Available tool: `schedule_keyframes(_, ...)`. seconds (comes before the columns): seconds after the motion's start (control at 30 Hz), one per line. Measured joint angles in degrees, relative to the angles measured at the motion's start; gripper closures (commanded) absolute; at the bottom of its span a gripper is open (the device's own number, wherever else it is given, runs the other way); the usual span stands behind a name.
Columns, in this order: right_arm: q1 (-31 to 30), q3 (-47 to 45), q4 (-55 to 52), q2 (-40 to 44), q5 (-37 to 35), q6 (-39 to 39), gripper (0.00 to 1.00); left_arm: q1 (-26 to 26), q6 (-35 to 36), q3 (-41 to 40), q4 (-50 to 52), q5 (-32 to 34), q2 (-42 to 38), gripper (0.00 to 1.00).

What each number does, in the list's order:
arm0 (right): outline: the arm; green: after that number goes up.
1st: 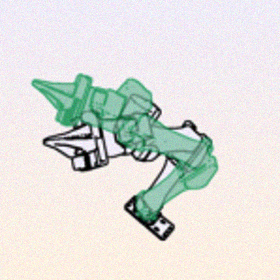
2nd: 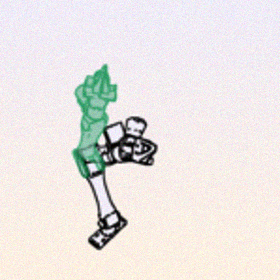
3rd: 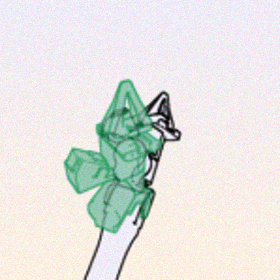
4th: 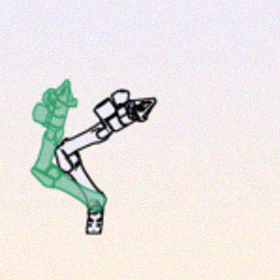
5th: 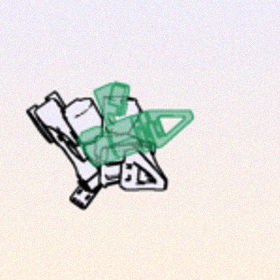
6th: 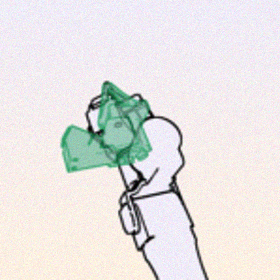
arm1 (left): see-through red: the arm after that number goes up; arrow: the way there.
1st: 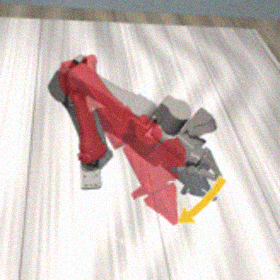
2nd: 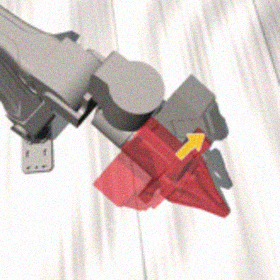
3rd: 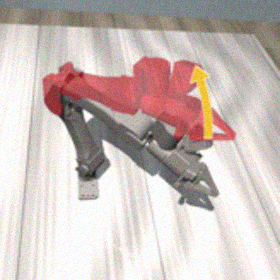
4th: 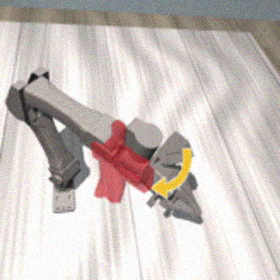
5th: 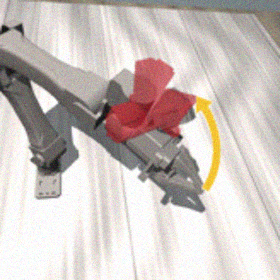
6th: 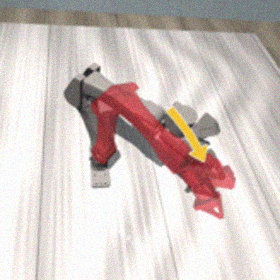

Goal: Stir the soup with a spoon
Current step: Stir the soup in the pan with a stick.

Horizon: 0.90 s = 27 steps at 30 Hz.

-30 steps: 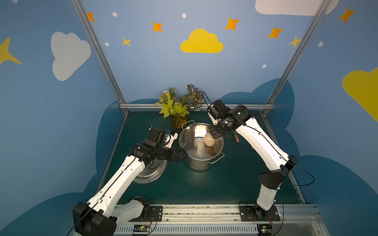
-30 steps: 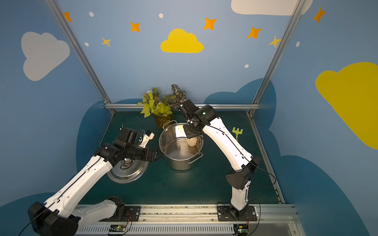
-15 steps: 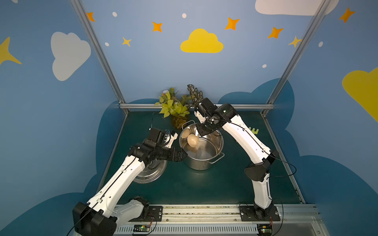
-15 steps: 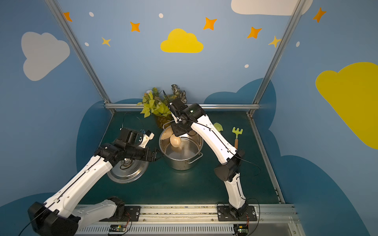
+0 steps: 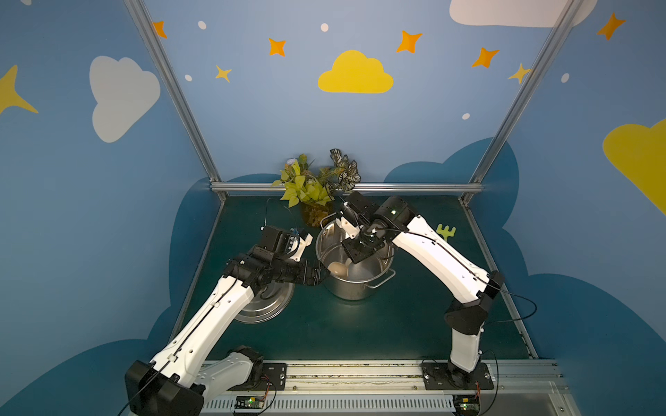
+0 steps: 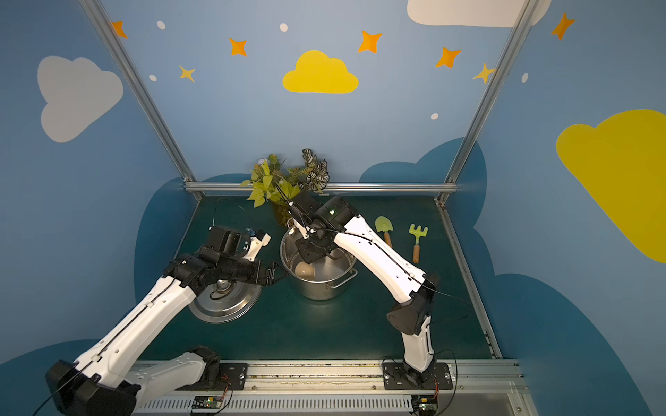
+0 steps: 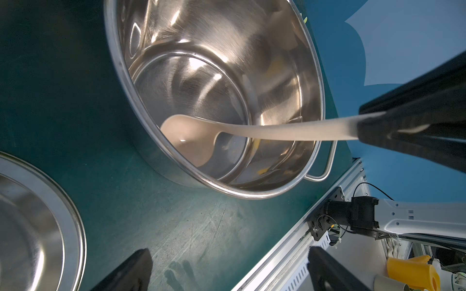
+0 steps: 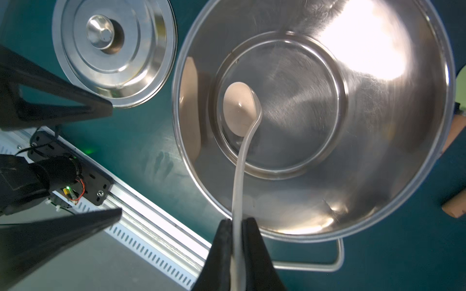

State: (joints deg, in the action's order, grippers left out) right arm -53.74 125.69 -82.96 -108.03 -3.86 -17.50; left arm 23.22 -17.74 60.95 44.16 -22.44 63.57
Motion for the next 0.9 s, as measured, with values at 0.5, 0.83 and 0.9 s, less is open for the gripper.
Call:
schedule_keyframes(0.5,7.9,-7.6,-1.5,7.3,-6.6,-2.5,1.0,0.0,0.7,0.0,0.5,0.2,-0.2,0.0)
schedule_keyframes(0.83,9.8,6.8,0.0,-2.6,-5.2,0.2,1.0,0.0,1.1,0.0,0.4,0.2,0.7,0.0)
schedule_keyframes(0.9,9.8,10.0,0.5,-5.5,-3.8,0.6,1.0,0.0,1.1,0.0,0.4,0.2,0.7,0.0)
